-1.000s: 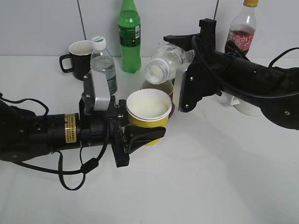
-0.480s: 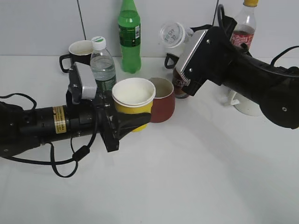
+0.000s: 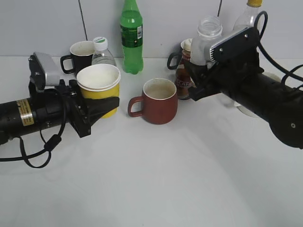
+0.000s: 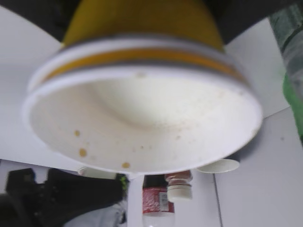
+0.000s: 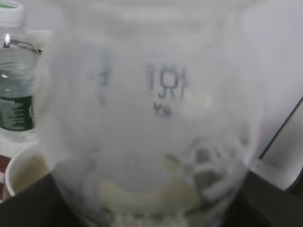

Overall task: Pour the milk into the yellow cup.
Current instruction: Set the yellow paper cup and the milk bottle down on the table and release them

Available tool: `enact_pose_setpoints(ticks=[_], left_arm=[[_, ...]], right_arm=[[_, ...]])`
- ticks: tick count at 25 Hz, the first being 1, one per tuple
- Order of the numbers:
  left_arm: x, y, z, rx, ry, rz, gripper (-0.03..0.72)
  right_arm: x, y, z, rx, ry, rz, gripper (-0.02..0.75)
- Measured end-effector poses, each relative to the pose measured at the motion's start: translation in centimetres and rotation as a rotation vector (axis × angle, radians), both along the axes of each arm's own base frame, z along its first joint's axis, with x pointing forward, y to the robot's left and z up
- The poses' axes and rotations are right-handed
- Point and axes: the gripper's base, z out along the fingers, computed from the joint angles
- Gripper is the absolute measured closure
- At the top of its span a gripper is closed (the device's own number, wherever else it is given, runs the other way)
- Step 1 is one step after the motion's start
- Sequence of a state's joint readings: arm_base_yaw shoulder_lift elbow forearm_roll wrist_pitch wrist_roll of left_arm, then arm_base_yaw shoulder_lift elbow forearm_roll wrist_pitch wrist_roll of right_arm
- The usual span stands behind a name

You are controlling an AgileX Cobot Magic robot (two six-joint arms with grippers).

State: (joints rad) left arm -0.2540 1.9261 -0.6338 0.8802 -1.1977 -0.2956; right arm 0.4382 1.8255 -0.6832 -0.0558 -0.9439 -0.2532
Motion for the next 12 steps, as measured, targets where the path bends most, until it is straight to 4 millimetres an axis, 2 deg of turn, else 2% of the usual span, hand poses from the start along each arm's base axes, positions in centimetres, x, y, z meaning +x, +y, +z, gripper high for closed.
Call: enact_pose_setpoints(ticks=[4,12], left_arm=[[0.3,1.5,-0.3,0.000,0.022,0.070,0.305],[1.2,2.2,-0.7,-0.009,0.037,0.180,0.305]], right_arm=[[-1.3,-0.8,-1.6,0.049,0.101,-0.035,0.297],[-2.9,-2.2,-3.7,0.065,0.199,-0.117,0.297]])
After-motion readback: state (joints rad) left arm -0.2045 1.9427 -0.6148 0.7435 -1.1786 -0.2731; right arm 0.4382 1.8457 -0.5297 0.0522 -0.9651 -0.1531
